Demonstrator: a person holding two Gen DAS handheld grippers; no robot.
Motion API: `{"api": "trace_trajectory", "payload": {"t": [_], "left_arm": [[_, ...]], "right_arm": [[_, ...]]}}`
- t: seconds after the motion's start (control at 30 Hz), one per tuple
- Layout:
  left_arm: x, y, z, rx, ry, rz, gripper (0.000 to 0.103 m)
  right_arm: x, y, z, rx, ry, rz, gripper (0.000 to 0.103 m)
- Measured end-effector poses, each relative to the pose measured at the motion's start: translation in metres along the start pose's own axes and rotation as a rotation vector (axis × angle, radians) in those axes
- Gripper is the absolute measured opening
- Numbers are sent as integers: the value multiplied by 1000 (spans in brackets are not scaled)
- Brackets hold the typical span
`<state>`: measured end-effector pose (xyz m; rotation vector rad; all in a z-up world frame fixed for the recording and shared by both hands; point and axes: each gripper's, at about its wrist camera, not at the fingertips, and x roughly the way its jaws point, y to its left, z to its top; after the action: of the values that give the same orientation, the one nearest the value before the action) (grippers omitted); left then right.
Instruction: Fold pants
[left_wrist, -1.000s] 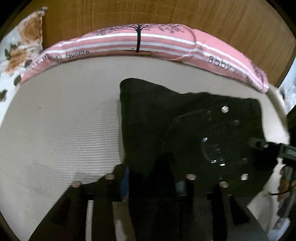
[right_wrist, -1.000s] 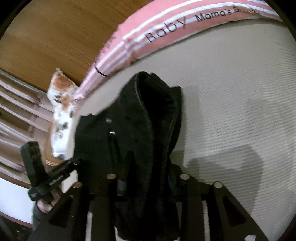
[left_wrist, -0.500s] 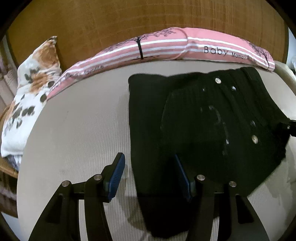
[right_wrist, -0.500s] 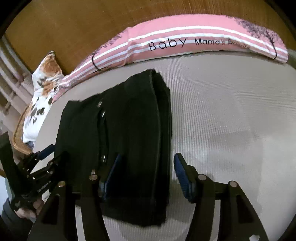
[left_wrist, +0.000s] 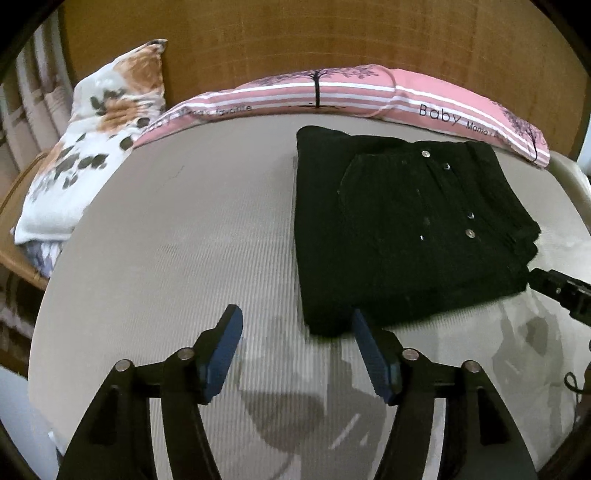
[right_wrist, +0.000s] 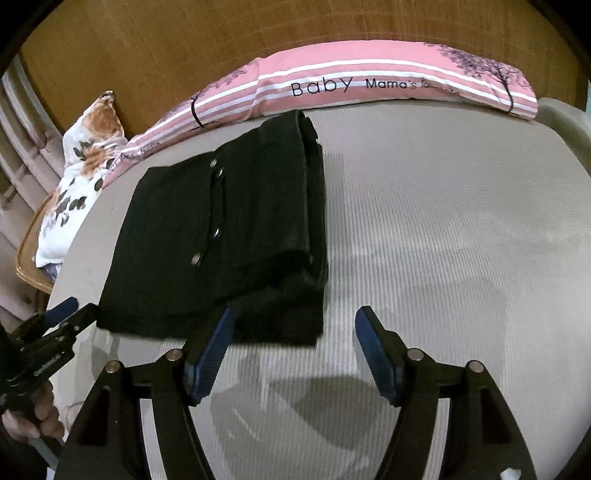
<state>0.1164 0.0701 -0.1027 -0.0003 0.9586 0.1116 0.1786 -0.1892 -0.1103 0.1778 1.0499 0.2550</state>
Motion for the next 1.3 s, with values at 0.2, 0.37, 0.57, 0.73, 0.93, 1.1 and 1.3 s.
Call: {"api": "trace_trajectory", "payload": {"t": [0.2, 0.37, 0.57, 0.73, 0.93, 1.1, 1.3], "left_arm": [[-31, -8, -22, 13, -34, 19, 65], [-52, -11, -33, -7, -70, 49, 67], [-62, -11, -46, -27, -71, 49, 67], [-63, -12, -52, -18, -68, 50, 67], [-67, -16, -57, -9, -73, 38, 67], [-67, -20, -57, 6, -79, 44, 67], [-68, -21, -59, 8, -80, 49, 67]], "right_arm": [[-30, 24, -22, -60, -42, -76, 71], [-50, 42, -36, -63, -68, -95, 82], [-66, 61, -52, -78, -105, -116, 84], [-72, 69, -58, -86, -121, -115, 85], [-74, 72, -62, -87, -130, -120, 85], [-74, 74, -64, -108, -137, -133, 85], [-73, 71, -64, -97, -133, -123, 85]]}}
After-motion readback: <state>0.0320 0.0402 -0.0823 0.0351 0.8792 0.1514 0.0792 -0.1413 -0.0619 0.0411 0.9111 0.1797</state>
